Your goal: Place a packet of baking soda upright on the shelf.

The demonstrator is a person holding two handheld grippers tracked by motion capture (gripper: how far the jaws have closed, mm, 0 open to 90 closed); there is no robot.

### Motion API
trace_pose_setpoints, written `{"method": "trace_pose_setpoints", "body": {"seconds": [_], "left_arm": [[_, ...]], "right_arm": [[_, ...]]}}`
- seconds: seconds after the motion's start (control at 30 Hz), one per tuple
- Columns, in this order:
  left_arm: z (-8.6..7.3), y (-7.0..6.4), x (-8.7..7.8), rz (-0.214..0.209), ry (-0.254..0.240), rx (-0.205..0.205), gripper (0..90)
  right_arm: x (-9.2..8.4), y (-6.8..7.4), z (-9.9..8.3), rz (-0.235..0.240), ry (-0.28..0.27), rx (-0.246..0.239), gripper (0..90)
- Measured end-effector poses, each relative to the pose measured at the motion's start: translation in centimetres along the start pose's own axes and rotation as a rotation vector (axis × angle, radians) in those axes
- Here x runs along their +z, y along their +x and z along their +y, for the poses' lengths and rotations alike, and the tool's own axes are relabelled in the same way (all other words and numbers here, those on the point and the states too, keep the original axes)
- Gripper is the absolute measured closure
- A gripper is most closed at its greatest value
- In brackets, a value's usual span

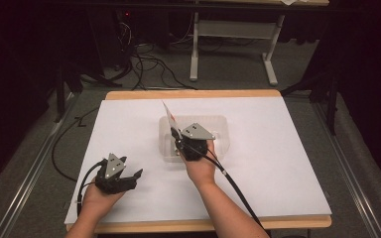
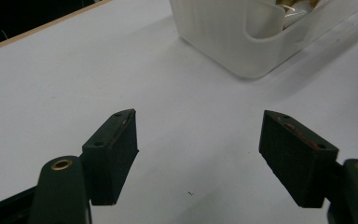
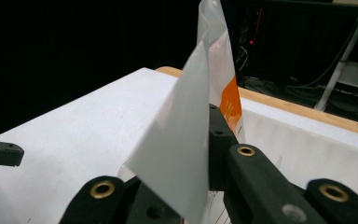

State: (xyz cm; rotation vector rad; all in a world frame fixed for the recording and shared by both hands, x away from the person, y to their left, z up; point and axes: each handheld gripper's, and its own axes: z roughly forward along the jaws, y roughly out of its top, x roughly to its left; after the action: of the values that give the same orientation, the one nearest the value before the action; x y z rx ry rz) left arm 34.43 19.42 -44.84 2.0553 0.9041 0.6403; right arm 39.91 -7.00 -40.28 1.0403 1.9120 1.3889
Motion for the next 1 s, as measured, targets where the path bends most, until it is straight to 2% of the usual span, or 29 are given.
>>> {"method": "trace_pose_setpoints", "body": {"seconds": [0.2, 0.23, 0.27, 0.37, 0.47, 0.57, 0.73, 0.8, 0.87, 1.0], "left_arm": [[0.0, 0.1, 0.0, -0.001, 0.000, -0.002, 28.4], [0.0, 0.1, 0.0, -0.001, 0.001, -0.002, 28.4], [0.0, 0.1, 0.0, -0.001, 0.001, -0.002, 28.4], [0.0, 0.0, 0.0, 0.000, 0.001, -0.002, 28.4], [0.0, 0.0, 0.0, 0.000, -0.001, -0.002, 28.3], [0.0, 0.0, -0.1, -0.001, 0.000, -0.002, 28.3], [-0.1, 0.1, 0.0, -0.004, 0.001, -0.003, 28.3], [-0.1, 0.1, 0.0, -0.004, 0.001, -0.003, 28.3], [0.0, 0.1, 0.0, -0.004, 0.000, -0.002, 28.4], [0.0, 0.1, 0.0, -0.003, 0.001, -0.001, 28.3]], "right_arm": [[0.0, -0.3, 0.3, 0.004, 0.019, 0.015, 78.5], [0.0, -0.4, 0.3, 0.006, 0.021, 0.013, 76.0], [0.1, -0.4, 0.5, 0.010, 0.021, 0.011, 69.7], [0.2, -0.3, 0.6, 0.019, 0.035, 0.019, 64.6], [0.6, -0.1, 0.7, 0.020, 0.050, 0.006, 56.8], [0.6, 0.1, 0.8, 0.015, 0.052, 0.002, 53.9], [0.5, 0.2, 1.1, 0.000, 0.055, -0.023, 43.7], [0.4, 0.2, 1.2, -0.006, 0.065, -0.022, 40.0], [0.4, 0.1, 1.3, -0.006, 0.071, -0.020, 31.2], [0.3, 0.0, 1.3, 0.005, 0.066, -0.012, 24.1]]}}
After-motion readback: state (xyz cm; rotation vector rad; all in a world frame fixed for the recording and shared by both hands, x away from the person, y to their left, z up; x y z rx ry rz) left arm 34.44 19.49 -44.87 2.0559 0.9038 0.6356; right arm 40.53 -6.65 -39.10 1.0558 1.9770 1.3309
